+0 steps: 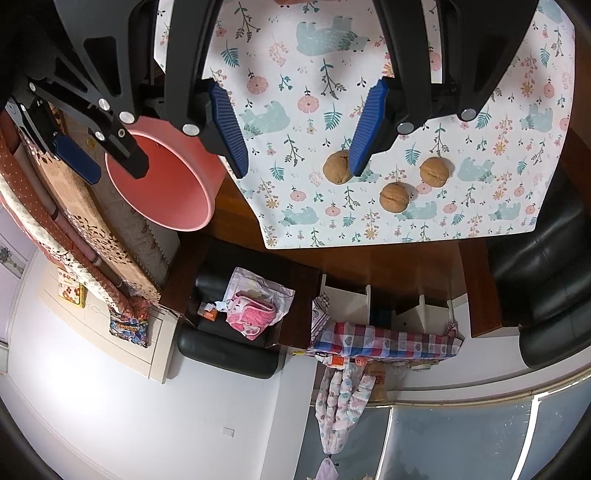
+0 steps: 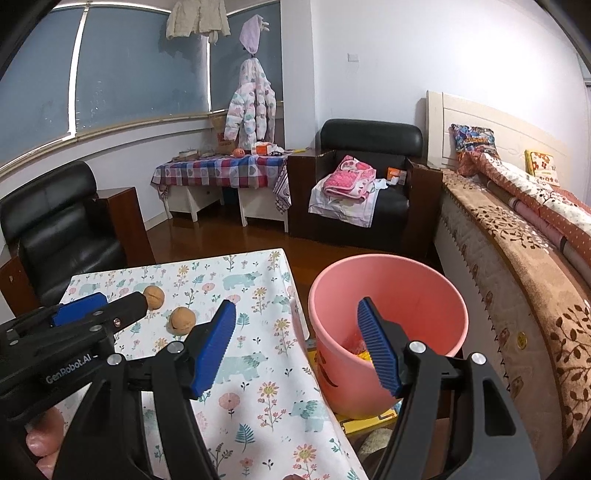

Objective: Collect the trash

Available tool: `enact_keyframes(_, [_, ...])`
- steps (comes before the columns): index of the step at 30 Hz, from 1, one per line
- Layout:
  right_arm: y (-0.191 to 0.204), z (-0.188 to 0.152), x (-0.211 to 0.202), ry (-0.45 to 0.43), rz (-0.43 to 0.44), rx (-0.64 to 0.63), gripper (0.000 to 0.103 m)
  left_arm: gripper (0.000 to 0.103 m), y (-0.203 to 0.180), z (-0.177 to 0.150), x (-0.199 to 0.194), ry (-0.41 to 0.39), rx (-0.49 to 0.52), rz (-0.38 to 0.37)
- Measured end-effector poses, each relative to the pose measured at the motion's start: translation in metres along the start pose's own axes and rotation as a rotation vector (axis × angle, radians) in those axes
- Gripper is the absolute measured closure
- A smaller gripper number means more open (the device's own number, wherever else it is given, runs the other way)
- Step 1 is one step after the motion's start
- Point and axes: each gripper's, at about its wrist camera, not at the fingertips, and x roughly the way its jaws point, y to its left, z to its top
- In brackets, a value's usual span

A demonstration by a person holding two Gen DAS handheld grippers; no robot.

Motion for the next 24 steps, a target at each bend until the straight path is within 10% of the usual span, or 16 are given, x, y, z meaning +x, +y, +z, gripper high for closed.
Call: enact_keyframes(24, [-0.0038, -0.004, 0.0031, 0.017, -0.004, 0.019, 0.034, 0.046, -0.0019, 0.0019, 0.0002, 0.005, 0.007, -0.001])
